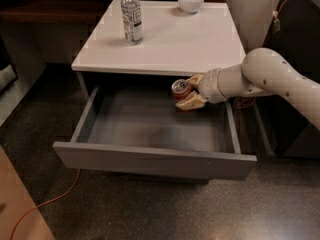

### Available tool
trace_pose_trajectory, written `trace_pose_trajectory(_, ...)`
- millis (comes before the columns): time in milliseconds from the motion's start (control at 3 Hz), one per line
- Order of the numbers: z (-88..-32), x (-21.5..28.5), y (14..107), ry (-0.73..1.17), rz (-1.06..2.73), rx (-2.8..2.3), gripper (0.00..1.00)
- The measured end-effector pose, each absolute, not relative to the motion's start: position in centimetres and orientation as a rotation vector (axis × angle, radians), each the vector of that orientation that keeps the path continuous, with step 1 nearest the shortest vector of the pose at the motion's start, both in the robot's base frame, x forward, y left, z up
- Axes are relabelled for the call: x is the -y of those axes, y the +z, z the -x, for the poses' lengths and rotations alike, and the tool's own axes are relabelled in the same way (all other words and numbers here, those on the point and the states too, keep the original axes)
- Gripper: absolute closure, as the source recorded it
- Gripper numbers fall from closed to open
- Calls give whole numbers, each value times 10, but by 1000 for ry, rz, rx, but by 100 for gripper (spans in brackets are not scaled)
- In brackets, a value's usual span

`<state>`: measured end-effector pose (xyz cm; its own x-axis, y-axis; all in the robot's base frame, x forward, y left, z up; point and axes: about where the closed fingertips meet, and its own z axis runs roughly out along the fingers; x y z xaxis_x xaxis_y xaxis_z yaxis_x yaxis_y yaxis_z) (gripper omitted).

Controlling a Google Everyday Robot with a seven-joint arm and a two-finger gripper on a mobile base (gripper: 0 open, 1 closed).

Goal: Place coke can into top drawer

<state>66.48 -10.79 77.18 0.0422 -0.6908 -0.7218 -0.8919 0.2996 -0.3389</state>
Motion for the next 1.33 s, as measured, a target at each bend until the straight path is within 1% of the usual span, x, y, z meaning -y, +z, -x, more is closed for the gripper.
trace_pose_trajectory(333,-675,110,753,258,1447,-1680,100)
trace_pose_trajectory(667,-682,109,735,276,1416,-1646,100)
trace_pose_trajectory(1333,-692,97,708,400,1317,-1611,100)
